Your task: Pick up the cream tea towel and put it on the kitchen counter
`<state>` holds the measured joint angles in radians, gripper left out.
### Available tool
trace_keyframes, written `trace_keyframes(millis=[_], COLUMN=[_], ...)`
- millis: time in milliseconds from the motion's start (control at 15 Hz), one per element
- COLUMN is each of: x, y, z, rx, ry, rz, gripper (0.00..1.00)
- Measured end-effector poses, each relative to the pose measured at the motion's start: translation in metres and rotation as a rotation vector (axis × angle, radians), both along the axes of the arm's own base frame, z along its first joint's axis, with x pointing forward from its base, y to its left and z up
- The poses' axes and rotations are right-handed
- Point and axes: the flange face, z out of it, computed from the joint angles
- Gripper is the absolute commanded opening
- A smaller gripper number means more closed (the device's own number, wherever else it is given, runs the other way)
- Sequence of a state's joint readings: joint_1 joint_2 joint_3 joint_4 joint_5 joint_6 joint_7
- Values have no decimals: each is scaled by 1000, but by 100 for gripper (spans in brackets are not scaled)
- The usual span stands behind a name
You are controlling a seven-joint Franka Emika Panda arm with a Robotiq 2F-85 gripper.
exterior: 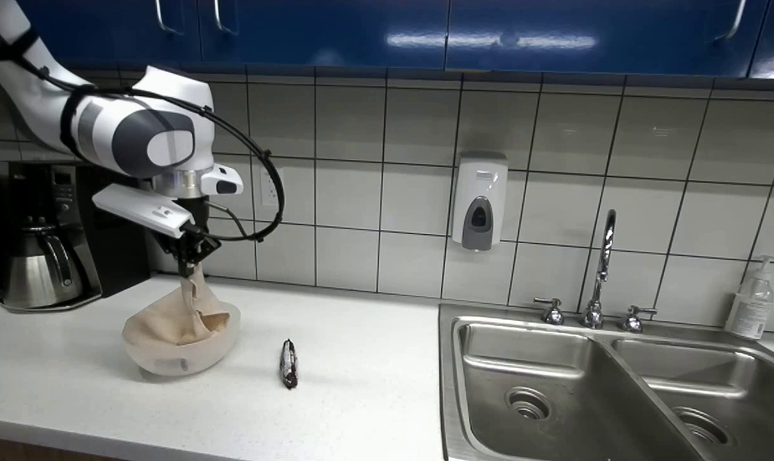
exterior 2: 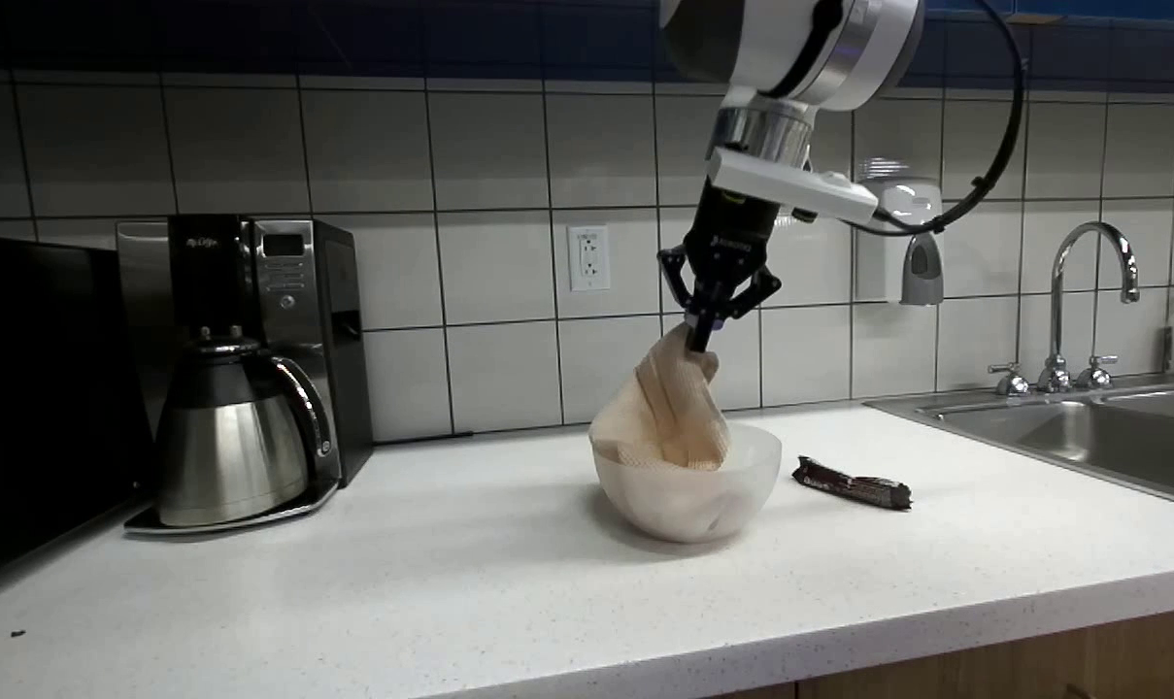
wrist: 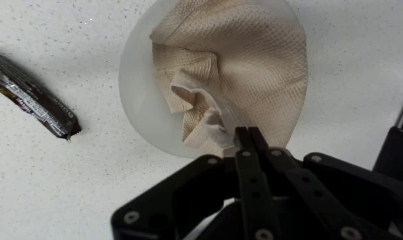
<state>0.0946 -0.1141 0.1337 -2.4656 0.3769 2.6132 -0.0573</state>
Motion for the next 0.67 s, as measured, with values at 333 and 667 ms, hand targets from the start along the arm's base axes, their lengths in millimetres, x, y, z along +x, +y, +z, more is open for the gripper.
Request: trace_keyframes(millis=[333, 667], x=[-15, -27], y=[-19, -35], z=[54, 84], rx=[28, 45], ry=[-9, -18], rz=[3, -8], gripper=[1, 1])
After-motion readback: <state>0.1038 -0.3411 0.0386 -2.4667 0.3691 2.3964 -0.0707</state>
